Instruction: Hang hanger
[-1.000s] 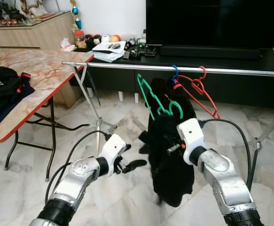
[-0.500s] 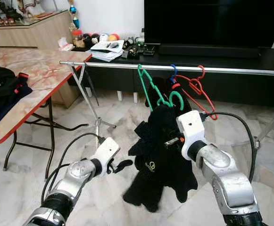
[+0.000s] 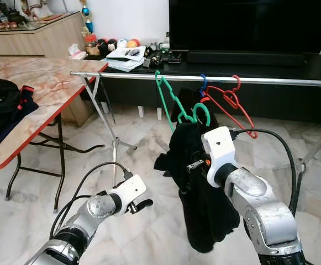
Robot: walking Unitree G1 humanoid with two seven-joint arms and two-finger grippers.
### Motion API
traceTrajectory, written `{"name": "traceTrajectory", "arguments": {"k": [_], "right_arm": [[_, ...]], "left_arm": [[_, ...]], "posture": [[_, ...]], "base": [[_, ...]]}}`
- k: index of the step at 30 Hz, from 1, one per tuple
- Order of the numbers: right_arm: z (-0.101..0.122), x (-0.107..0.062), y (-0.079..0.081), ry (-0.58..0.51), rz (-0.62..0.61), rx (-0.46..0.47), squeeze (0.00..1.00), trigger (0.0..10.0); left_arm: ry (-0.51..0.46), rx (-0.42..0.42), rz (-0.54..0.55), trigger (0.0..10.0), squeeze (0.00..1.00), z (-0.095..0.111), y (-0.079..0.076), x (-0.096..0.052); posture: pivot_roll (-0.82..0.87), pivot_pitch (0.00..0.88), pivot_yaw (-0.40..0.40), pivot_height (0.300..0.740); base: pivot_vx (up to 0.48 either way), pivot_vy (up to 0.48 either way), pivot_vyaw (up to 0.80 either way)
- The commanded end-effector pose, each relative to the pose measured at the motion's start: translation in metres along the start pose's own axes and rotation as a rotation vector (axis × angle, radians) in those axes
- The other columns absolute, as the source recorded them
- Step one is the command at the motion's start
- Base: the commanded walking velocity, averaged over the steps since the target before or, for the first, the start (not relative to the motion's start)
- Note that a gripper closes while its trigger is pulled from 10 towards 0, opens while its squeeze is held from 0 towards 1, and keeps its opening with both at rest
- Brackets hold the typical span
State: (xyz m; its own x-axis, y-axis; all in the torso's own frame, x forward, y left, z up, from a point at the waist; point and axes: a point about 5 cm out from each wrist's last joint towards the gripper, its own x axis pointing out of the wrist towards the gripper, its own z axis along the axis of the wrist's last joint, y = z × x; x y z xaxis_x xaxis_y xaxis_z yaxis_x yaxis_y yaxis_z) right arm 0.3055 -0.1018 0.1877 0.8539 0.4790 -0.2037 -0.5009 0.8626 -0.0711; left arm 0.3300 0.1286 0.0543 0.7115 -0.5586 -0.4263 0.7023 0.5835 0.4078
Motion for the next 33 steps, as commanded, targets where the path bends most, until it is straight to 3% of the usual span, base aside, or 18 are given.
{"name": "traceTrajectory", "arguments": {"k": [1,6,9,10,12,16,20,24,29,30,31,32,33], "right_arm": [[0.021,-0.002,0.009,-0.077,0.036,-0.017,0.00,0.0],[0.023,-0.003,0.014,-0.084,0.049,0.007,0.00,0.0],[0.015,-0.003,0.007,-0.057,0.007,-0.007,0.00,0.0],[0.004,-0.002,-0.002,-0.036,-0.043,0.017,0.00,0.0],[0.002,-0.002,-0.004,-0.032,-0.054,0.024,0.00,0.0],[-0.035,-0.004,-0.027,0.058,-0.214,0.067,0.00,0.0],[-0.072,-0.011,-0.045,0.103,-0.390,0.152,0.00,0.0],[-0.084,-0.016,-0.048,0.100,-0.441,0.182,0.00,0.0],[-0.118,-0.029,-0.041,0.106,-0.515,0.245,0.00,0.0],[-0.126,-0.031,-0.039,0.117,-0.526,0.262,0.00,0.7],[-0.128,-0.032,-0.038,0.119,-0.529,0.265,0.00,0.7],[-0.131,-0.034,-0.039,0.128,-0.544,0.251,0.00,10.0],[-0.135,-0.036,-0.039,0.135,-0.561,0.241,0.00,10.0]], "left_arm": [[0.003,-0.002,0.028,10.0,0.00,0.000,0.007,-0.002],[0.001,-0.046,0.058,10.0,0.00,-0.002,0.008,-0.001],[-0.008,-0.107,0.121,10.0,0.00,-0.003,0.014,-0.003],[-0.031,-0.224,0.222,10.0,0.00,-0.006,0.023,-0.007],[-0.037,-0.254,0.248,10.0,0.00,-0.007,0.026,-0.008],[-0.071,-0.439,0.437,10.0,0.00,-0.021,0.038,-0.023],[-0.055,-0.539,0.583,10.0,0.00,-0.044,0.036,-0.042],[-0.061,-0.554,0.631,10.0,0.00,-0.050,0.035,-0.049],[-0.166,-0.641,0.704,10.0,0.00,-0.041,0.031,-0.055],[-0.173,-0.627,0.700,10.0,0.00,-0.038,0.029,-0.055],[-0.173,-0.624,0.699,10.0,0.00,-0.037,0.028,-0.056],[-0.177,-0.624,0.703,10.0,0.00,-0.036,0.027,-0.056],[-0.181,-0.630,0.714,10.0,0.00,-0.035,0.026,-0.056]], "posture": [[0.04,0.068,0.117,0.740],[0.03,0.066,0.115,0.740],[0.03,0.064,0.116,0.740],[0.03,0.064,0.116,0.740],[0.03,0.064,0.116,0.740],[0.04,0.047,0.103,0.740],[0.05,0.036,0.094,0.740],[0.06,0.027,0.089,0.740],[0.08,0.005,0.090,0.740],[0.08,0.000,0.088,0.740],[0.08,0.000,0.088,0.740],[0.08,0.000,0.083,0.740],[0.08,0.000,0.081,0.740]], "base": [[0.000,0.000,0.00],[0.000,0.000,0.00],[0.000,0.000,0.00],[0.000,0.000,0.00],[0.000,0.000,0.00],[0.000,0.000,0.00],[0.000,0.000,0.00],[0.000,0.000,0.00],[0.000,0.000,0.00],[0.000,0.000,0.00],[0.000,0.000,0.00],[0.000,0.000,0.00],[0.000,0.000,0.00]]}}
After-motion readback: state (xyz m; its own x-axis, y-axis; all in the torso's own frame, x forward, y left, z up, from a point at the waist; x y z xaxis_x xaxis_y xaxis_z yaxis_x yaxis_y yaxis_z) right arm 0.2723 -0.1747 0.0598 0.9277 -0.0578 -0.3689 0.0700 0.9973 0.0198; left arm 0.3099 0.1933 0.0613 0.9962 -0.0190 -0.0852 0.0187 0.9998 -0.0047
